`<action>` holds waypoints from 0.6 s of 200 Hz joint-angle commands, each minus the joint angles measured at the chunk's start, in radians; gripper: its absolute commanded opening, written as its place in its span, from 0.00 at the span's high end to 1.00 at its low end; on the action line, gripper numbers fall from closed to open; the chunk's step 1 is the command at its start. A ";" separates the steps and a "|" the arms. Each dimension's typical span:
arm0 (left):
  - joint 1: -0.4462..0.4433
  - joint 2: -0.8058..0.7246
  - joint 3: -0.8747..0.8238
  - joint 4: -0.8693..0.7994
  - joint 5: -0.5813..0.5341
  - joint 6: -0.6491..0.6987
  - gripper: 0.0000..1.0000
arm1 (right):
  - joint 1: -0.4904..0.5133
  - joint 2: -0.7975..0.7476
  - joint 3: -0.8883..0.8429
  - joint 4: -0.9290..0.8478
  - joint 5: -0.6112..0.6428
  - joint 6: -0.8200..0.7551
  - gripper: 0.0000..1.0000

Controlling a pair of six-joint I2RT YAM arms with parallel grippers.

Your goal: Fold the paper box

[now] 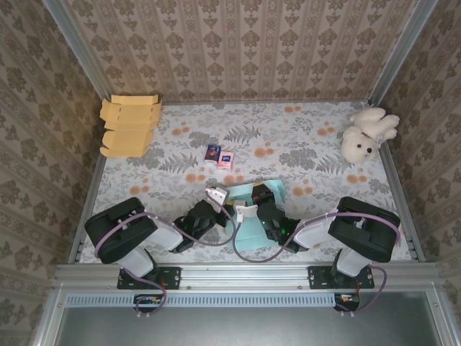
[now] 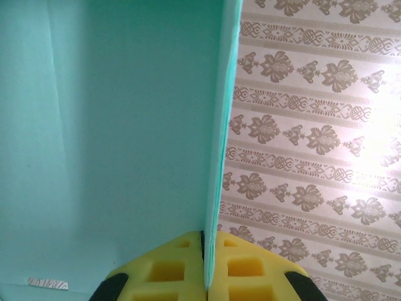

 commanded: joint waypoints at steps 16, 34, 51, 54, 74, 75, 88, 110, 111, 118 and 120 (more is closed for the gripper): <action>-0.027 0.081 0.031 0.157 -0.150 -0.029 0.60 | 0.011 0.006 -0.012 -0.049 -0.021 0.019 1.00; -0.035 0.130 0.035 0.215 -0.191 -0.044 0.60 | 0.011 0.004 -0.011 -0.060 -0.024 0.027 1.00; -0.045 0.169 0.051 0.235 -0.246 -0.063 0.60 | 0.011 0.005 -0.009 -0.064 -0.025 0.030 1.00; -0.048 0.175 0.054 0.234 -0.258 -0.065 0.60 | 0.011 0.005 -0.009 -0.066 -0.025 0.031 1.00; -0.065 0.208 0.072 0.235 -0.349 -0.074 0.62 | 0.010 0.008 -0.009 -0.066 -0.025 0.031 1.00; -0.067 0.209 0.072 0.234 -0.357 -0.074 0.62 | 0.009 0.007 -0.009 -0.065 -0.024 0.031 1.00; -0.076 0.222 0.076 0.233 -0.425 -0.083 0.66 | 0.009 0.005 -0.008 -0.067 -0.024 0.032 1.00; -0.076 0.235 0.069 0.231 -0.528 -0.116 0.75 | 0.006 0.005 -0.005 -0.066 -0.021 0.037 1.00; -0.076 0.235 0.069 0.231 -0.531 -0.117 0.76 | 0.006 0.005 -0.005 -0.066 -0.020 0.037 1.00; -0.076 0.235 0.068 0.228 -0.553 -0.121 0.78 | 0.004 0.005 -0.005 -0.067 -0.020 0.038 1.00; -0.076 0.235 0.067 0.226 -0.558 -0.123 0.79 | 0.004 0.005 -0.005 -0.067 -0.020 0.039 1.00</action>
